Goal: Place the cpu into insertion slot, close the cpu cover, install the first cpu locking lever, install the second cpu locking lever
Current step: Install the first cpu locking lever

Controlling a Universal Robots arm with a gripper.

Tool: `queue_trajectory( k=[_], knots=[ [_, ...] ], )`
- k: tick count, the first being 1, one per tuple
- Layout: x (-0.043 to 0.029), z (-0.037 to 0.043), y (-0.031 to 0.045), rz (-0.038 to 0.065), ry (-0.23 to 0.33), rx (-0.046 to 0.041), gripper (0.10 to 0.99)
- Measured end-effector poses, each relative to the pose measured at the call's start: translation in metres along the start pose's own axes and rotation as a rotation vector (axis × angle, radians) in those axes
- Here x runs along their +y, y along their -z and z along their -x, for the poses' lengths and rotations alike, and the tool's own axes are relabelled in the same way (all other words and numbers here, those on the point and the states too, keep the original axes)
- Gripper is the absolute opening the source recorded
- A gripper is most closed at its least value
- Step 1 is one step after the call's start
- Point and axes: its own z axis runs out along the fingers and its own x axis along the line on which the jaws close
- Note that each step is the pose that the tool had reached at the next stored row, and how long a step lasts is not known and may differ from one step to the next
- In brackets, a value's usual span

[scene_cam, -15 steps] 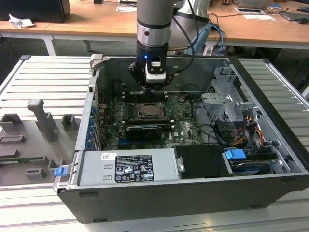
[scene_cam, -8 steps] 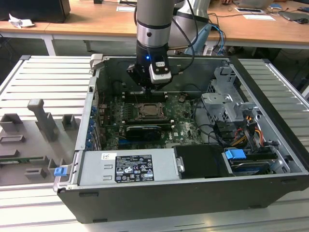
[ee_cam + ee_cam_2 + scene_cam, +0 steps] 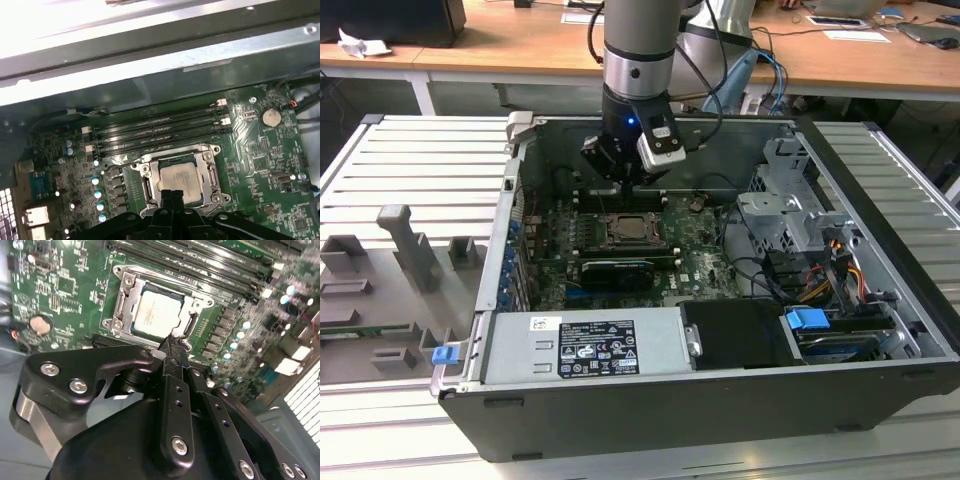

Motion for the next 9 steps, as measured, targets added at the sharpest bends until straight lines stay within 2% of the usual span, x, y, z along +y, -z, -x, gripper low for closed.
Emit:
queue_trajectory(
  k=[2, 5, 9],
  knots=[
    [0.0000, 0.0000, -0.0001, -0.001, 0.039, 0.0019, 0.106],
    [0.0000, 0.0000, -0.0006, -0.003, 0.141, 0.0070, 0.106],
    [-0.0001, 0.0000, -0.0008, -0.005, 0.224, 0.0111, 0.106]
  ],
)
